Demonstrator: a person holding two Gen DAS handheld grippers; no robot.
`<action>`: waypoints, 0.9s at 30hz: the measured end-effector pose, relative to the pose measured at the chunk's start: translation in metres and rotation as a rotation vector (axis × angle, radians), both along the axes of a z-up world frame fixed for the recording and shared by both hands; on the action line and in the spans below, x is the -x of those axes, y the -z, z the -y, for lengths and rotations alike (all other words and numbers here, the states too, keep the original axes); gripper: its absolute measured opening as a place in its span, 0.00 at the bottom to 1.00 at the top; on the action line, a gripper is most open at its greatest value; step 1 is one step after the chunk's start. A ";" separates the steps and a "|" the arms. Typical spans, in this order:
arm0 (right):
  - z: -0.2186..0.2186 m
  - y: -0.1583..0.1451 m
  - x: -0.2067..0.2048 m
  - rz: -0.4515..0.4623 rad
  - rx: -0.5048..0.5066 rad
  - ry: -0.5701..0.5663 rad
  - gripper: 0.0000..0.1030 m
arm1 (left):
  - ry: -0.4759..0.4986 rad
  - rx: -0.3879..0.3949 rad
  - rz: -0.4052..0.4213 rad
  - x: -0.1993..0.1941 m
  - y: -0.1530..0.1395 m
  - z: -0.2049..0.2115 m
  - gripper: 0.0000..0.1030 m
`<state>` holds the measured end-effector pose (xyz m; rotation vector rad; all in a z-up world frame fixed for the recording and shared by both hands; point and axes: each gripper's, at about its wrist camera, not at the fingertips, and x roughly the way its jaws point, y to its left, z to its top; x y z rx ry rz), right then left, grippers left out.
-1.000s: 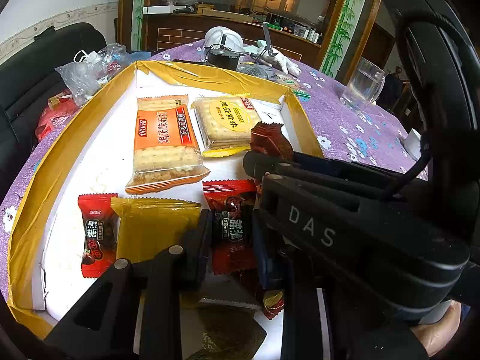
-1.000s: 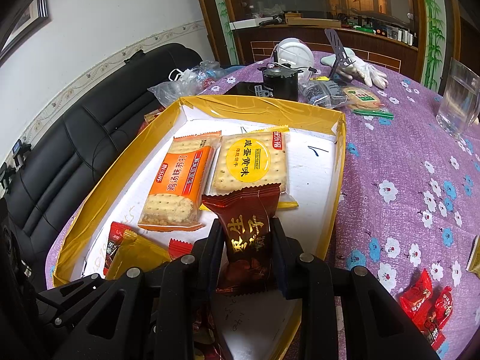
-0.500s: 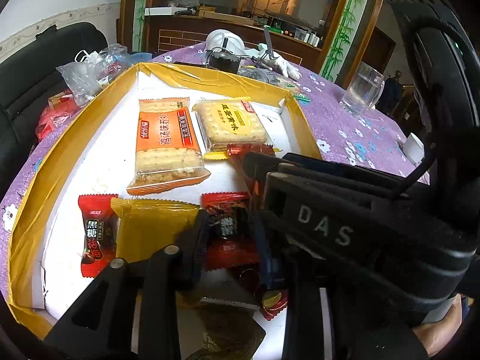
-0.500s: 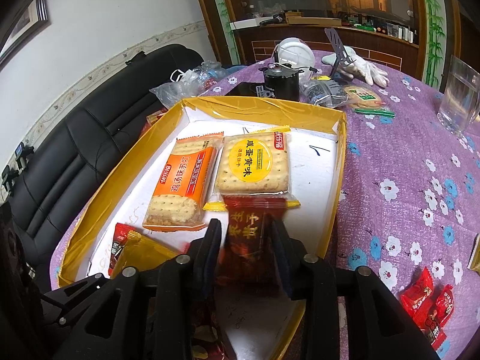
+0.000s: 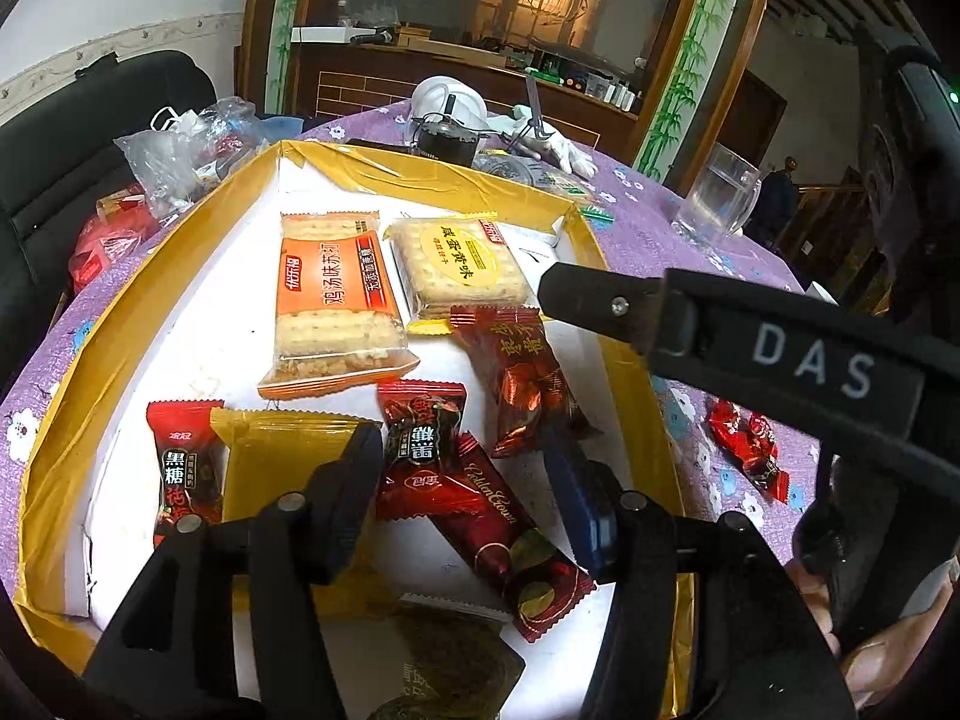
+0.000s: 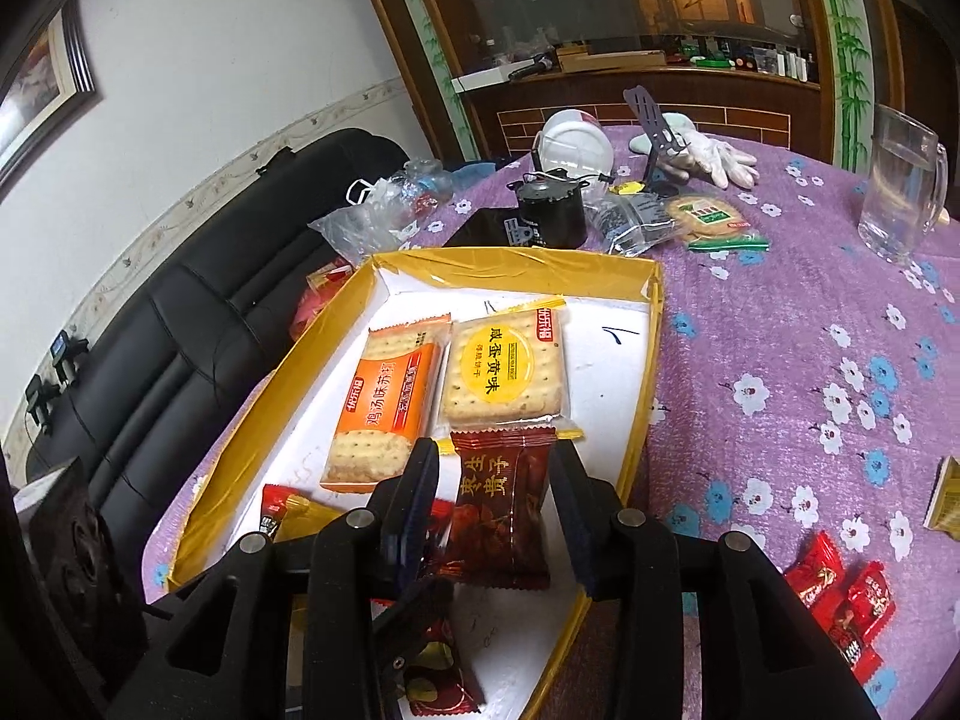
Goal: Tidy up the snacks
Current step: 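Move both tools back over the remaining red candies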
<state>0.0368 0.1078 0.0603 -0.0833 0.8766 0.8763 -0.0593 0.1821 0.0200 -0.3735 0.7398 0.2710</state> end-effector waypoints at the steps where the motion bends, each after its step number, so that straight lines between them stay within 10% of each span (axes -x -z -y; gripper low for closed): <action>1: 0.001 0.000 0.000 -0.005 -0.001 0.001 0.40 | 0.000 -0.001 -0.001 0.000 0.000 0.000 0.53; 27: 0.084 -0.017 -0.007 -0.076 -0.023 0.031 0.40 | 0.010 -0.018 0.016 0.009 -0.024 0.013 0.58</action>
